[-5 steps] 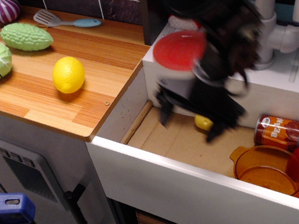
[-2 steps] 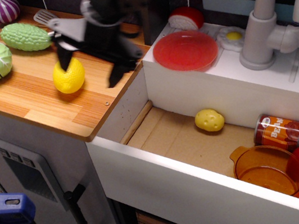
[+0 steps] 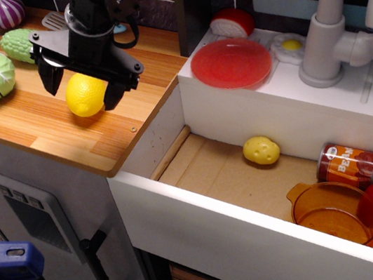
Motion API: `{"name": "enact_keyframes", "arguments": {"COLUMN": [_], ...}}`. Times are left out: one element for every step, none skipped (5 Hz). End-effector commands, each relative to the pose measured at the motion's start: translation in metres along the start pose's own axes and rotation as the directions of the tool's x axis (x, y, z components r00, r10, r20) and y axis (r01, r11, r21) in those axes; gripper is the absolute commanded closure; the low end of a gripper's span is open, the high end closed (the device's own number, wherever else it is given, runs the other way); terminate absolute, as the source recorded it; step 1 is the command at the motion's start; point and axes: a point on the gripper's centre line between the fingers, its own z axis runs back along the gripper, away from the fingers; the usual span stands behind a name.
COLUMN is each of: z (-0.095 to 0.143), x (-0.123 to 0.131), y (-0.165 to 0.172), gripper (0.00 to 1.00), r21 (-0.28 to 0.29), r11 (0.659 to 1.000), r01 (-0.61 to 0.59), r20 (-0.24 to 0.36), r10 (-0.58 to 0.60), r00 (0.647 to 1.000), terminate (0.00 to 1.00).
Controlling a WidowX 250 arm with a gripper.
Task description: Put lemon on plate
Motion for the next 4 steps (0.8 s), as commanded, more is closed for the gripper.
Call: {"name": "enact_keyframes", "arguments": {"z": [-0.004, -0.017, -0.028, -0.044], "x": [0.028, 0.033, 0.035, 0.032], "y": [0.012, 0.021, 0.025, 0.028], "gripper": [0.0, 0.0, 0.0, 0.0], "r21": [0.012, 0.009, -0.012, -0.049], "r11": [0.999, 0.999, 0.999, 0.998], "r01": [-0.053, -0.048, -0.046, -0.043], "r20": [0.05, 0.075, 0.08, 0.082], "r10": [0.052, 0.048, 0.047, 0.047], "r00": [0.997, 0.996, 0.996, 0.996], "terminate": [0.0, 0.0, 0.0, 0.0]}}
